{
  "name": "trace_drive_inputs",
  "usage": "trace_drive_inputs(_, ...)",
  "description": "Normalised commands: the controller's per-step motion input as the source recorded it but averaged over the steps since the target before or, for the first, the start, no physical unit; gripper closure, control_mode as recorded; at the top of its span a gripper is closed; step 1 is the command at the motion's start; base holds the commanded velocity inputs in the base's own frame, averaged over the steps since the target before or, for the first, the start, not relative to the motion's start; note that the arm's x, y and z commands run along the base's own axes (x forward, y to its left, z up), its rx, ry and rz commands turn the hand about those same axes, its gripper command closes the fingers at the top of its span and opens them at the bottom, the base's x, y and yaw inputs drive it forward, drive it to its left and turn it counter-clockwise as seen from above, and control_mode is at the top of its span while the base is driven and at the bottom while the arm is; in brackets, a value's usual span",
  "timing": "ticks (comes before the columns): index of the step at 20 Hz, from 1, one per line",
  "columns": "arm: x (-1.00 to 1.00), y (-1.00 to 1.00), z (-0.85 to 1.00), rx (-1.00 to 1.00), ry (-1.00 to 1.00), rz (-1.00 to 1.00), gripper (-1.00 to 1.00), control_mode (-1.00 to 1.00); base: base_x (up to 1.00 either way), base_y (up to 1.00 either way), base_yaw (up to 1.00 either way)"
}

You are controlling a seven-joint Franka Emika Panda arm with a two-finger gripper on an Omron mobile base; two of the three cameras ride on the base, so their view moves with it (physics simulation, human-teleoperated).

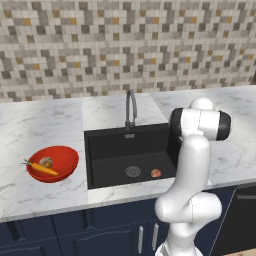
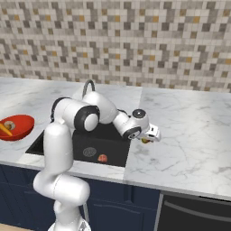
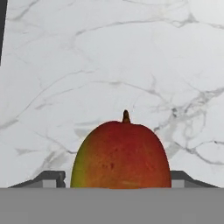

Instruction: There is a mixed pile of frozen fruits and vegetables on the counter. Locate all the frozen vegetables and place the items in a bowl on the counter. Take all the frozen fruits and defrost them in a running sink.

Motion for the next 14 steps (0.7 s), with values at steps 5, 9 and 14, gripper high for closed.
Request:
trace_drive_inputs(5, -0.05, 0.14, 0.00, 0.00, -0.01, 0.02, 1.00, -1.00, 0.00, 0.00, 0.00)
trace_drive_inputs(9, -0.45, 0.73, 0.16, -0.01, -0.10, 0.08, 1.00, -1.00, 0.00, 0.00, 0.00)
trace_drive_inputs(14, -0.29, 0.97, 0.40, -0.03, -0.12, 0.08, 1.00, -1.00, 0.00, 0.00, 0.00)
